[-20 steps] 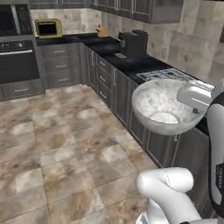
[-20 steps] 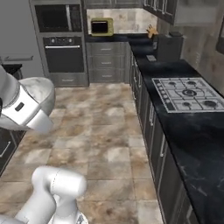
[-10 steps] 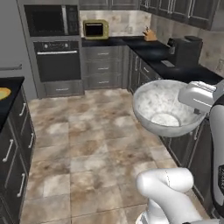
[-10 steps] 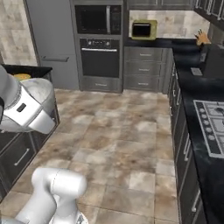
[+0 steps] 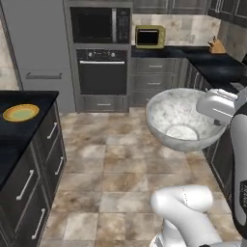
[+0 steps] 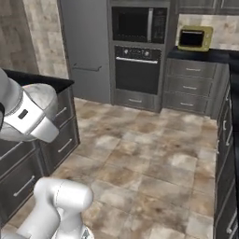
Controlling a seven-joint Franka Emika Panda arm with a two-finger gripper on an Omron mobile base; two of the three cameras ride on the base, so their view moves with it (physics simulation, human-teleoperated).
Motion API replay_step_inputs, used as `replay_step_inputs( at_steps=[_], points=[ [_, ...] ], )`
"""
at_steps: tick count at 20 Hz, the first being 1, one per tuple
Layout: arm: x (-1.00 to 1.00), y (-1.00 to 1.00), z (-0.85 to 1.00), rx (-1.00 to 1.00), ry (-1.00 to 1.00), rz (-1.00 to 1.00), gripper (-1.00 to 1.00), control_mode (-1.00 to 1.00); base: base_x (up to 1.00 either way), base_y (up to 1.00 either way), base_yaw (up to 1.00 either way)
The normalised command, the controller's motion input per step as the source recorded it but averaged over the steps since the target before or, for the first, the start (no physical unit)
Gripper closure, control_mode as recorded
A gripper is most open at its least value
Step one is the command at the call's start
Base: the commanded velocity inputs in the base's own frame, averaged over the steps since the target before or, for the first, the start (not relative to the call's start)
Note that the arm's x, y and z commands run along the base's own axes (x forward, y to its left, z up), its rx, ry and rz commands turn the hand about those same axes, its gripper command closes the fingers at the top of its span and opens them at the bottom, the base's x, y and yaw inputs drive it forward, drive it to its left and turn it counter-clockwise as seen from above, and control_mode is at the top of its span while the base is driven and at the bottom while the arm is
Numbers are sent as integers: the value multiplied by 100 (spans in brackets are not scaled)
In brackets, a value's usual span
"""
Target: Move the bowls from the cabinet to the plates on the dining table.
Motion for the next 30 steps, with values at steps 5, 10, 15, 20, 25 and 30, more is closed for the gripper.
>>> replay_step_inputs(
  at_steps=[5,10,15,20,25,30],
  points=[
    [0,0,0,0,0,0,100,100,54,10,51],
    [0,0,0,0,0,0,100,100,37,2,56],
    [0,0,0,0,0,0,100,100,75,-6,52],
    [0,0,0,0,0,0,100,100,100,-27,31],
    [0,0,0,0,0,0,100,100,97,-51,21],
    [0,0,0,0,0,0,100,100,74,-26,42]
  ],
)
